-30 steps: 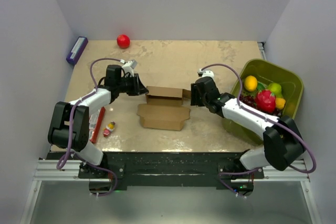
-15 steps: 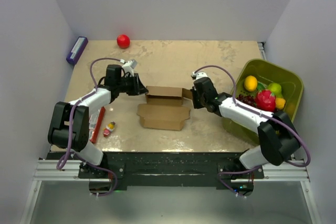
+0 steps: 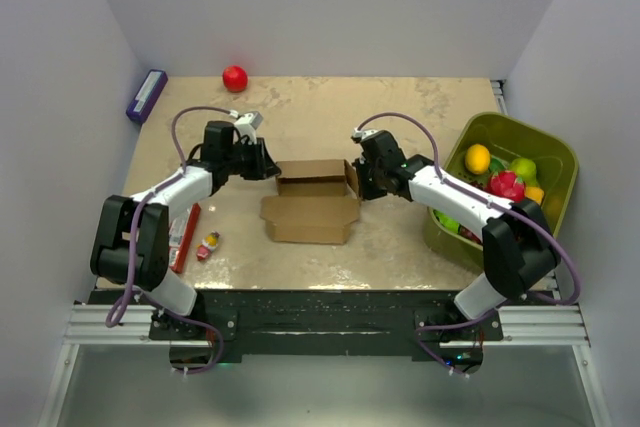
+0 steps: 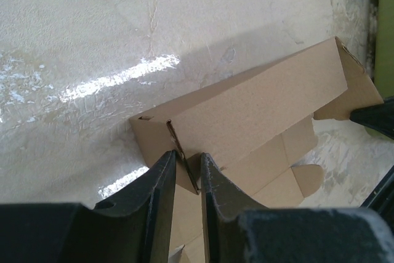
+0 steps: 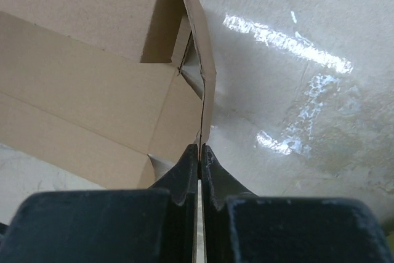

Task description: Fold the paper box

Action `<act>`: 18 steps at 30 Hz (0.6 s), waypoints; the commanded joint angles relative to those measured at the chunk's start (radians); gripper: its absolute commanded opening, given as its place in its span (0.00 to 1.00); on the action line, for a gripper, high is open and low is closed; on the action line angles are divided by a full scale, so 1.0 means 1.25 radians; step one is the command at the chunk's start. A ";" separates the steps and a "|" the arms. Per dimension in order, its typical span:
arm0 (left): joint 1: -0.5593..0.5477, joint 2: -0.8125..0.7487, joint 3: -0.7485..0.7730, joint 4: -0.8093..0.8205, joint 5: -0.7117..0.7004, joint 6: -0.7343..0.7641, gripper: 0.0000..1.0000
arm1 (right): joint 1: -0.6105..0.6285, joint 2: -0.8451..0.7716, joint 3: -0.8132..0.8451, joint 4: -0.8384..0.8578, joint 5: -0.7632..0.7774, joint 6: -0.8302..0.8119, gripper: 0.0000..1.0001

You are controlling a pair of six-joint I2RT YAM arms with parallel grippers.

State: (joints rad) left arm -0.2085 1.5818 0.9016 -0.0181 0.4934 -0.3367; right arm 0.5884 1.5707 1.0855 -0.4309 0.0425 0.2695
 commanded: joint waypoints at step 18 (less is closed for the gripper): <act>-0.019 -0.224 0.022 -0.021 -0.225 0.138 0.72 | 0.003 0.014 0.040 -0.047 0.059 -0.029 0.00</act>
State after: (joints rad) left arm -0.2253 1.4628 0.9127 -0.0944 0.3386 -0.2249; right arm 0.5888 1.5848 1.1034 -0.4858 0.1127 0.2493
